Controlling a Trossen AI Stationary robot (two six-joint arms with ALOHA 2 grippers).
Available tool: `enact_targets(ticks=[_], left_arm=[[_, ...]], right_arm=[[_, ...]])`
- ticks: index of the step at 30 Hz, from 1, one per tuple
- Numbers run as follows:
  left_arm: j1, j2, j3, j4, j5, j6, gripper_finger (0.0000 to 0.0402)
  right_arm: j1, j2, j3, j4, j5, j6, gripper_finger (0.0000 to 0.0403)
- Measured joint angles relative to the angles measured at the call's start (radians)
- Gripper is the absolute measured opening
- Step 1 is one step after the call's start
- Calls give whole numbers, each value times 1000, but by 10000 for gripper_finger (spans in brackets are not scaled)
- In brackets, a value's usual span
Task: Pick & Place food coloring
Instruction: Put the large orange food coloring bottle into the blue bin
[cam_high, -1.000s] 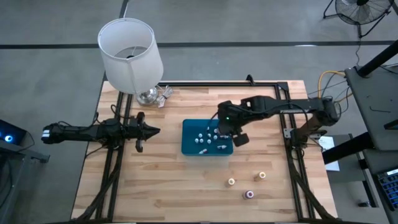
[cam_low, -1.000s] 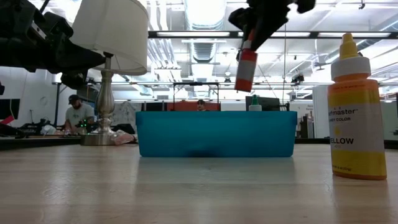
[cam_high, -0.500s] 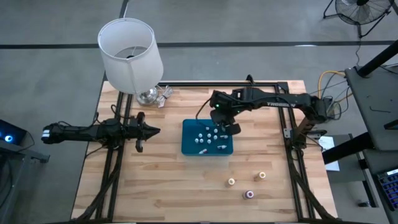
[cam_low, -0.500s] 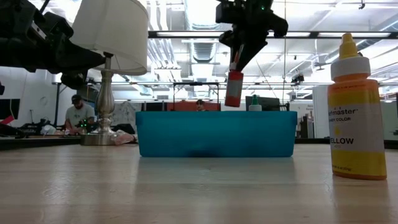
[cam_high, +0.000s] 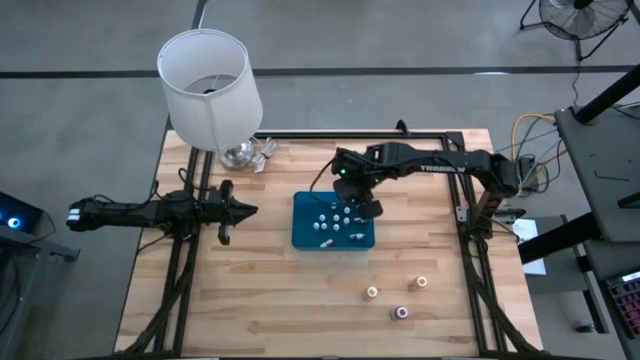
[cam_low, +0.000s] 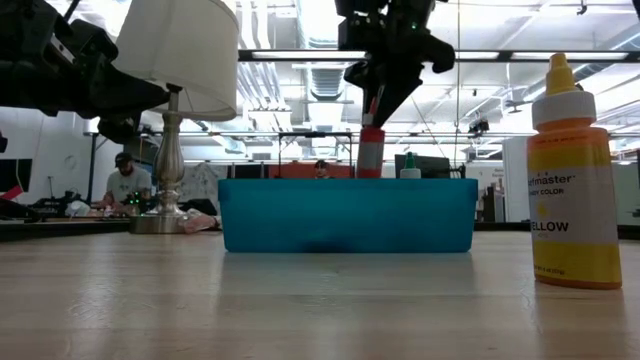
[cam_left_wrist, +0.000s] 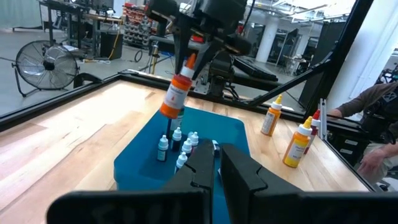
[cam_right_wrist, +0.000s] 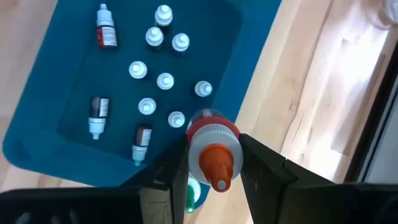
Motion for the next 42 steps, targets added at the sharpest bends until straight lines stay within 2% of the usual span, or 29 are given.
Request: enact_targets(ticks=[25,42], left_arm=[[0,0,0,0,0,0,2],[0,0,0,0,0,0,2]], right_arm=[[-22,88,0,26,-19,-23,107],[-42,90,-55,43,-27,-27,107]])
